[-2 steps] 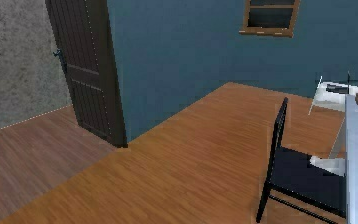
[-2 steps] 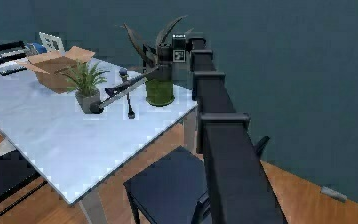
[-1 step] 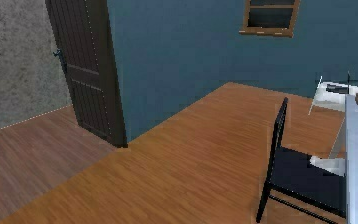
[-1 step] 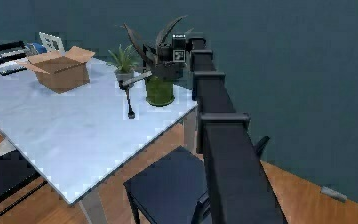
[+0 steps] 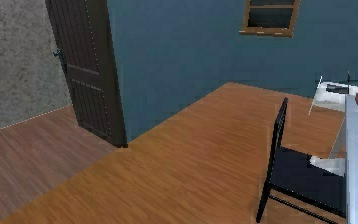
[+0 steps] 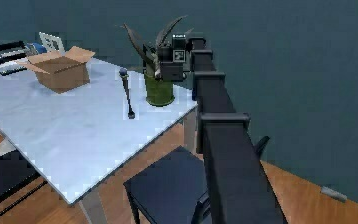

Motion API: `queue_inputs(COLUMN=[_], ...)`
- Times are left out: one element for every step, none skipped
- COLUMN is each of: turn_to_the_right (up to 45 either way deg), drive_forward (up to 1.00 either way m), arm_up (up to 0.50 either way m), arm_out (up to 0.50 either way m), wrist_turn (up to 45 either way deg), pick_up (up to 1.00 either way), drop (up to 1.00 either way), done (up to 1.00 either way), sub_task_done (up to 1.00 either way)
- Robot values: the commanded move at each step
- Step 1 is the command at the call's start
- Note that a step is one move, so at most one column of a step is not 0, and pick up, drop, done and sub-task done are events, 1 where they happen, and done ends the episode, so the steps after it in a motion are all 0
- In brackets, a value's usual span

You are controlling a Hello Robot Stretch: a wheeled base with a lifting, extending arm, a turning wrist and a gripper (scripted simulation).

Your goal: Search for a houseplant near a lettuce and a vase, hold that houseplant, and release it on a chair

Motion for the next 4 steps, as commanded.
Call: queue_inputs(turn_to_the_right=[0.0, 0.0, 0.0, 0.0], drive_forward=[0.00, 0.00, 0.00, 0.00], arm_up=[-0.34, -0.32, 0.00, 0.10], arm_out=[0.00, 0.00, 0.00, 0.00], wrist_turn=[0.0, 0.0, 0.0, 0.0], pick_up=[0.00, 0.00, 0.00, 0.00], drop=[0.00, 0.00, 1.00, 0.00], done=[0.00, 0.00, 0.00, 0.00], sub_task_done=[0.00, 0.00, 0.00, 0.00])
